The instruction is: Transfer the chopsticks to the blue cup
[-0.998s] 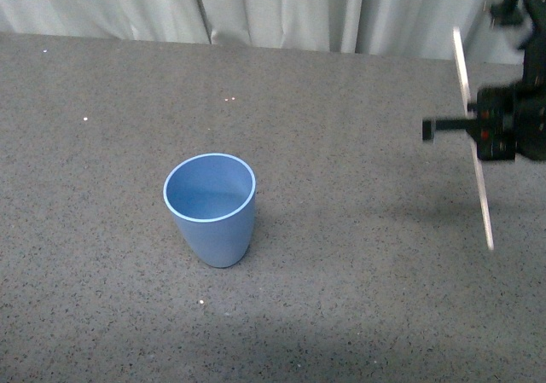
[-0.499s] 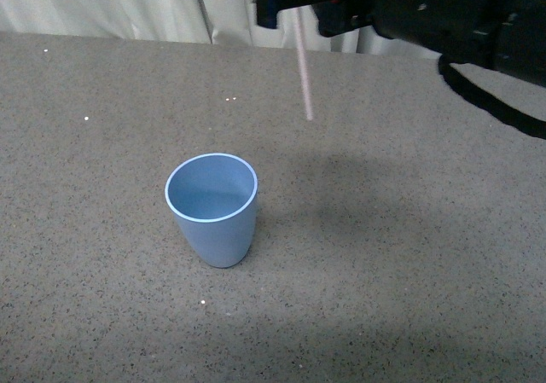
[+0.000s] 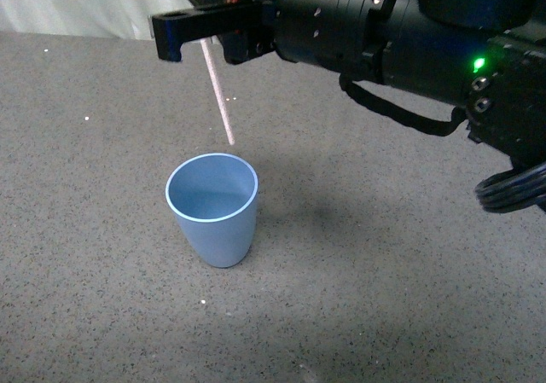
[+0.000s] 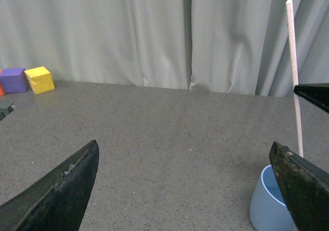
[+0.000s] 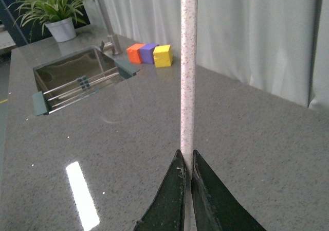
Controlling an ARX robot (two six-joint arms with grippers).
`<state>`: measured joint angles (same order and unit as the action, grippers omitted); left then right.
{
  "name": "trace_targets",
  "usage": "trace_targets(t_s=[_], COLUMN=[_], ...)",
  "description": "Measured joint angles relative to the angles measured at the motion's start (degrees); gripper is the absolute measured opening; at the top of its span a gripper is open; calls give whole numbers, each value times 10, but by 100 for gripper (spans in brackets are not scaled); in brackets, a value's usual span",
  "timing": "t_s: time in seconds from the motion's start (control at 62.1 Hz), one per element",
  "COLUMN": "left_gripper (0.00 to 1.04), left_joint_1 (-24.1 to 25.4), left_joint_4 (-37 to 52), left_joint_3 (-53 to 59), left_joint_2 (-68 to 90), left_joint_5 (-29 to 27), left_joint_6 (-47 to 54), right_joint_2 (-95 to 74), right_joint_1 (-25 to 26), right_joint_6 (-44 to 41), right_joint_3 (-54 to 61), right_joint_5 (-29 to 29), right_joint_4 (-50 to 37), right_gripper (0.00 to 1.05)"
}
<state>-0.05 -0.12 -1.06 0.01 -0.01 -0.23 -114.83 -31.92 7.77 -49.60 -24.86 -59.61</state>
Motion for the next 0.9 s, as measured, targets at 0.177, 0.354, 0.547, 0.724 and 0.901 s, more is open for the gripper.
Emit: trace_targets(t_s=[0.177, 0.354, 0.547, 0.724, 0.901], left_gripper=[98, 98, 98, 98, 98], left_joint_1=[0, 0, 0, 0, 0], left_joint_4=[0, 0, 0, 0, 0], left_joint_3=[0, 0, 0, 0, 0], left_joint_2=[0, 0, 0, 0, 0], left_joint_5=[0, 0, 0, 0, 0], left_joint_6=[0, 0, 0, 0, 0], right_joint_2=[-23, -40, -47, -41, -6], right_joint_1=[-3, -3, -3, -2, 1], right_joint_6=[-1, -12, -31, -32, -28], right_joint_3=[2, 14, 37, 51, 80], right_joint_5=[-10, -11, -10, -10, -11], right_joint_4=[3, 7, 8, -2, -21], right_gripper=[1, 1, 1, 30, 60])
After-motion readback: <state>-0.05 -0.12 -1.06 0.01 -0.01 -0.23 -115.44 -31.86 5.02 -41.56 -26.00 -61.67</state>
